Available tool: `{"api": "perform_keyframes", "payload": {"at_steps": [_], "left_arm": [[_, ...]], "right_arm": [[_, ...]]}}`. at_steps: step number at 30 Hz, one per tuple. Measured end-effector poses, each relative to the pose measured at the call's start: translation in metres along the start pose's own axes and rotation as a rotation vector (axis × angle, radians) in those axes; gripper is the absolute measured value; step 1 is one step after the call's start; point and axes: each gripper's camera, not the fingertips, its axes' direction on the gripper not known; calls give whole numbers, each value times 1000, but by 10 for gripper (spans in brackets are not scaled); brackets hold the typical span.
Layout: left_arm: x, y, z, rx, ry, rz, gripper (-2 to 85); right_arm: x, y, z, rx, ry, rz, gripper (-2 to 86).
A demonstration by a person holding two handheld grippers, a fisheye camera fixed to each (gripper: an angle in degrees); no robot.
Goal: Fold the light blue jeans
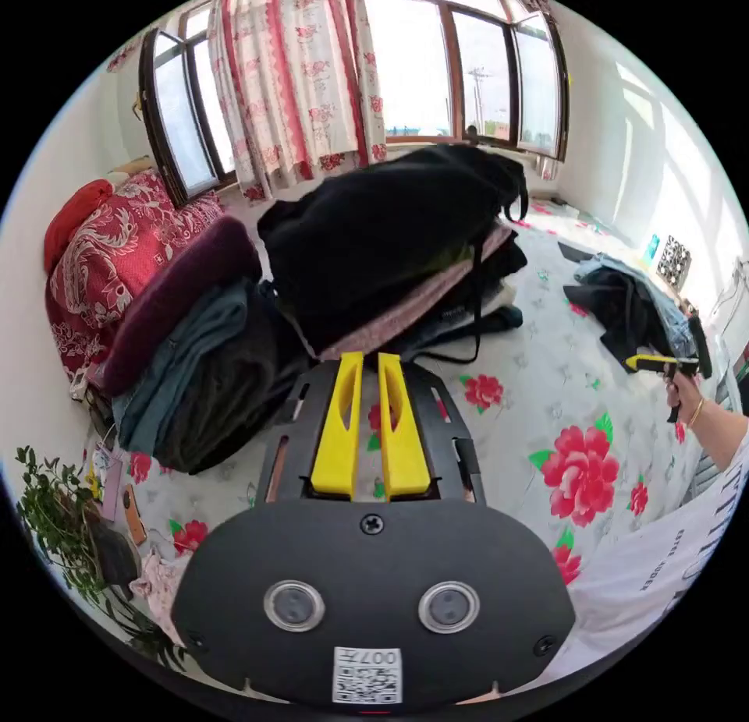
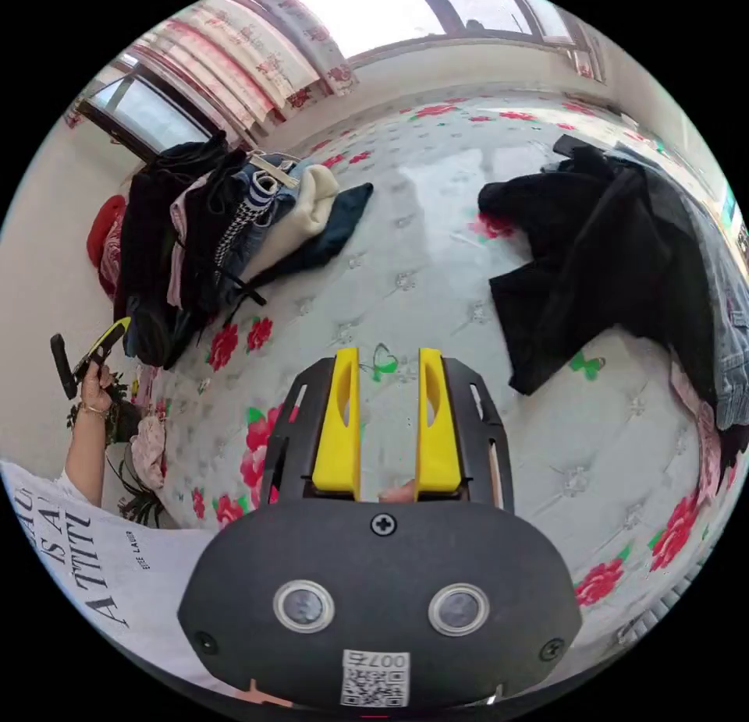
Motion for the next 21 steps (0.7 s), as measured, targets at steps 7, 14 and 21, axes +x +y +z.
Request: {"api": "perform_keyframes", "payload": {"at_steps": [7, 14, 21], "left_arm": [[142, 128, 77, -419, 188, -22, -9], [241, 171, 106, -616, 149, 84, -10], [245, 179, 98, -596, 48, 121, -10]], "right_arm": [[148, -19, -81, 96, 484, 152, 111], [261, -57, -40, -174, 524, 215, 106], [270, -55, -49, -209, 444, 169, 47]]}}
